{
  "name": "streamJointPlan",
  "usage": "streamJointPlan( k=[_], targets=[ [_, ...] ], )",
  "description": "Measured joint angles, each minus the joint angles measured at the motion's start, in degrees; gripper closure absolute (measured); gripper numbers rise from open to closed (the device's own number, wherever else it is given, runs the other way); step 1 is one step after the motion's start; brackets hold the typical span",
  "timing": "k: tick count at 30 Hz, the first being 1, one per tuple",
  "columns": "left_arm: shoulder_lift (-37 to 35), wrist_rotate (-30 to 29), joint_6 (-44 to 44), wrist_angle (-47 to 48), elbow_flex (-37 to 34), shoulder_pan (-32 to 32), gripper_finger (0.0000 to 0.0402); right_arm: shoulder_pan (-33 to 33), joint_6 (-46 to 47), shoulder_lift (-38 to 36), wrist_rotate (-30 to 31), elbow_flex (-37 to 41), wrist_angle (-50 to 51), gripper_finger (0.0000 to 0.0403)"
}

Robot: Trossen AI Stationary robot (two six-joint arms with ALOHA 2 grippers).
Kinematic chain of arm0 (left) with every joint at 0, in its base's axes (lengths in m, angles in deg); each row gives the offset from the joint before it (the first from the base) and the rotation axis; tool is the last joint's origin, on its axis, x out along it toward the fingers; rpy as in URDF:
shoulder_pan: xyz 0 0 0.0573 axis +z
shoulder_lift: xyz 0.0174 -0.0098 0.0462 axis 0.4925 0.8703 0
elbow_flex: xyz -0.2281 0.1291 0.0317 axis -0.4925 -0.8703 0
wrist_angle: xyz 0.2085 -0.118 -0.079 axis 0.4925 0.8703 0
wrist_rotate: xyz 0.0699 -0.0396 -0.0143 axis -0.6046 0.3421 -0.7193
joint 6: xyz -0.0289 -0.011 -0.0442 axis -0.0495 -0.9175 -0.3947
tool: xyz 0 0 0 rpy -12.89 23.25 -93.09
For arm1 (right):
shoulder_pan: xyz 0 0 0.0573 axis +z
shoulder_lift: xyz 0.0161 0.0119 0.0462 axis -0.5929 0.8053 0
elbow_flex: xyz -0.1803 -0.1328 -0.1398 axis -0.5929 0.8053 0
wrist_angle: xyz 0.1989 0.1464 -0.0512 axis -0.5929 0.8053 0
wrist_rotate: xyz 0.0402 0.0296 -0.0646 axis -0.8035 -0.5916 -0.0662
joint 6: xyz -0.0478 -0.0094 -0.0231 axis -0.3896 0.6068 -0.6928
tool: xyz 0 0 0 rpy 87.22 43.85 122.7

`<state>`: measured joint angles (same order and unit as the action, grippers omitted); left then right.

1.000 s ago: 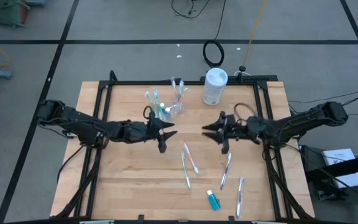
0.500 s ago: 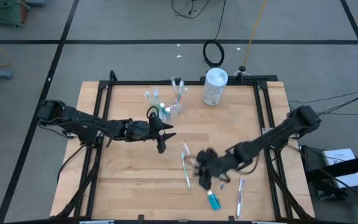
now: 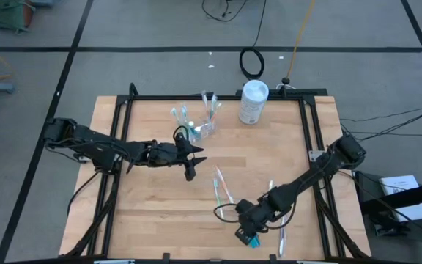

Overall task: Pick & Place toothbrushing station
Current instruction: Put the blue mouthwash into the transparent organizer

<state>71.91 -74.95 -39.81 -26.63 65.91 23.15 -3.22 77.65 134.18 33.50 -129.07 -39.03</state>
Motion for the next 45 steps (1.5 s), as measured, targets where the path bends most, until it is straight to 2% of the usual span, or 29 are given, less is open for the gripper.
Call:
streamJointPlan(
  k=[3,6,15,19,29,34,40,45],
  targets=[
    [0.00,0.00,0.03,0.03,0.00,0.00,0.0227,0.66,5.93,-0.09,-1.14,-0.07,5.34,0.0287],
    [0.00,0.00,0.63,0.13,0.00,0.00,0.0227,1.25,8.00,-0.04,-0.99,0.04,11.07,0.0287],
    [0.00,0.00,-2.32,0.42,0.00,-0.11,0.0227,-1.18,-8.59,-0.04,3.75,0.00,9.69,0.0287],
    [0.00,-0.02,-4.11,1.58,0.00,-0.48,0.0227,-1.55,-6.87,-0.04,4.38,0.00,7.16,0.0283],
    [0.00,-0.02,-4.04,1.62,0.00,-0.48,0.0227,-0.50,-2.62,-0.04,5.76,0.00,6.33,0.0218],
    [0.00,-0.02,-3.38,1.61,0.00,-0.48,0.0227,1.88,-3.18,-0.04,11.29,0.00,6.35,0.0187],
    [0.00,-0.04,-2.58,1.60,0.00,-0.48,0.0227,5.84,-3.91,1.94,16.95,0.01,5.34,0.0169],
    [0.00,-0.04,-2.60,1.67,-0.02,-0.48,0.0227,6.87,-0.35,6.98,16.80,0.04,-0.08,0.0167]
  ],
)
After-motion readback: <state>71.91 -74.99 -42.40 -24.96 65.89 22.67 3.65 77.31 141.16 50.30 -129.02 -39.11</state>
